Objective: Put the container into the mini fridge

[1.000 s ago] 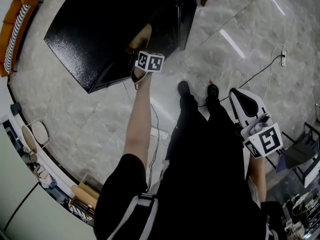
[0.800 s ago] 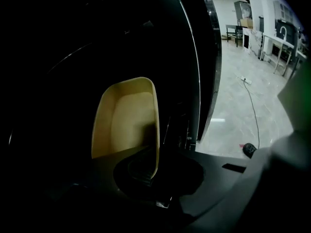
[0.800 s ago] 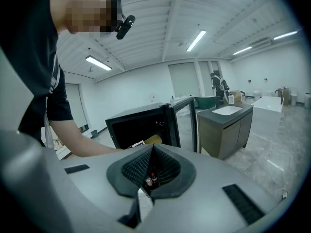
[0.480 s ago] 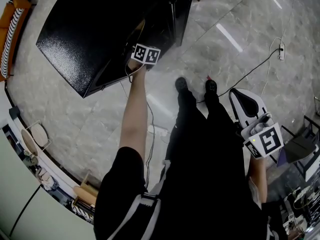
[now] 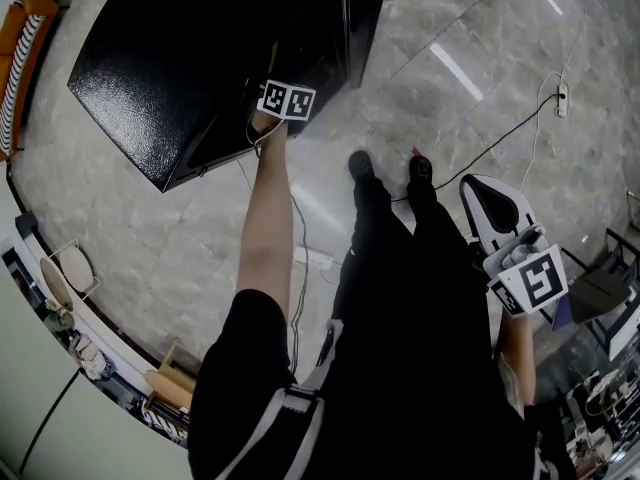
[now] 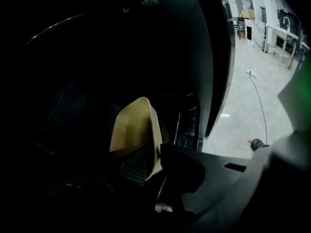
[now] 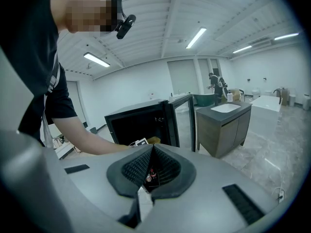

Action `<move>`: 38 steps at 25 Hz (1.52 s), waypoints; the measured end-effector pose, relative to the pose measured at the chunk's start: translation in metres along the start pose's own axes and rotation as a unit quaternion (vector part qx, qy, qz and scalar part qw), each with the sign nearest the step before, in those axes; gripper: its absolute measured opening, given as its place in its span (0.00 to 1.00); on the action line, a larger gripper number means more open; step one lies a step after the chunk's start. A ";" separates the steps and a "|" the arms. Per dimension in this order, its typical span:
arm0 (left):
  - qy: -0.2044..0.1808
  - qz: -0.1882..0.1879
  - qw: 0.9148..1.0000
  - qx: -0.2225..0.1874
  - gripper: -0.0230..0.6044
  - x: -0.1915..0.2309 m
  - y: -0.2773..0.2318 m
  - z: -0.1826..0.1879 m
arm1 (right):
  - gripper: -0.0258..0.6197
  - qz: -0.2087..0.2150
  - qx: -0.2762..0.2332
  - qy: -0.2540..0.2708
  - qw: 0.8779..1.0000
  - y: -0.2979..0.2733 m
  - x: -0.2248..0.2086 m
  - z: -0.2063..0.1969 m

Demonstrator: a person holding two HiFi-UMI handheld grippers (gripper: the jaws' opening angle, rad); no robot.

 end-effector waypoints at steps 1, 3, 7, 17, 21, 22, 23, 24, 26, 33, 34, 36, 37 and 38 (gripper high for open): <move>0.001 -0.001 1.000 0.001 0.13 0.000 0.000 -0.001 | 0.07 0.001 0.000 0.000 1.000 0.000 0.001 0.000; 0.004 -0.005 1.000 0.003 0.21 -0.001 0.000 -0.003 | 0.07 0.001 0.000 0.000 1.000 0.000 0.001 0.000; 0.000 -0.005 1.000 0.003 0.34 -0.004 0.002 -0.007 | 0.07 -0.003 0.002 -0.001 1.000 0.004 -0.002 -0.004; -0.010 0.011 1.000 -0.024 0.35 -0.012 0.038 -0.004 | 0.07 -0.003 -0.019 0.007 1.000 0.007 -0.011 0.006; 0.003 0.010 0.999 -0.036 0.35 -0.018 0.067 0.001 | 0.07 -0.005 -0.029 0.011 0.999 0.016 -0.025 0.010; 0.009 0.011 0.999 -0.040 0.35 -0.022 0.075 0.001 | 0.07 -0.004 -0.030 0.013 0.999 0.019 -0.028 0.011; 0.013 0.013 0.999 -0.043 0.35 -0.025 0.083 0.002 | 0.07 -0.002 -0.032 0.014 0.999 0.023 -0.031 0.011; 0.017 0.014 0.999 -0.047 0.35 -0.029 0.092 0.003 | 0.07 0.001 -0.033 0.016 0.999 0.026 -0.034 0.012; 0.024 0.015 0.998 -0.053 0.35 -0.038 0.111 0.006 | 0.07 0.010 -0.035 0.018 0.999 0.032 -0.040 0.013; 0.066 0.001 0.995 -0.076 0.35 -0.095 0.203 0.020 | 0.07 0.067 -0.029 0.036 0.997 0.068 -0.055 0.012; 0.079 -0.009 0.994 -0.079 0.35 -0.107 0.218 0.022 | 0.07 0.077 -0.027 0.039 0.996 0.076 -0.059 0.012; 0.099 -0.021 0.991 -0.083 0.35 -0.133 0.247 0.027 | 0.07 0.094 -0.020 0.046 0.994 0.093 -0.067 0.008; 0.108 -0.024 0.990 -0.086 0.35 -0.146 0.261 0.030 | 0.07 0.102 -0.016 0.050 0.993 0.103 -0.071 0.006; 0.117 -0.026 0.989 -0.089 0.35 -0.159 0.276 0.032 | 0.07 0.110 -0.012 0.054 0.992 0.112 -0.075 0.003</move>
Point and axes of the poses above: the fingertips, and each gripper's own axes: y backward along the fingers, x to its left, z out of its top, the point moved 1 cm from there along y, backward along the fingers, and after that the axes turned 14 degrees about -y, right-handed, at the moved point
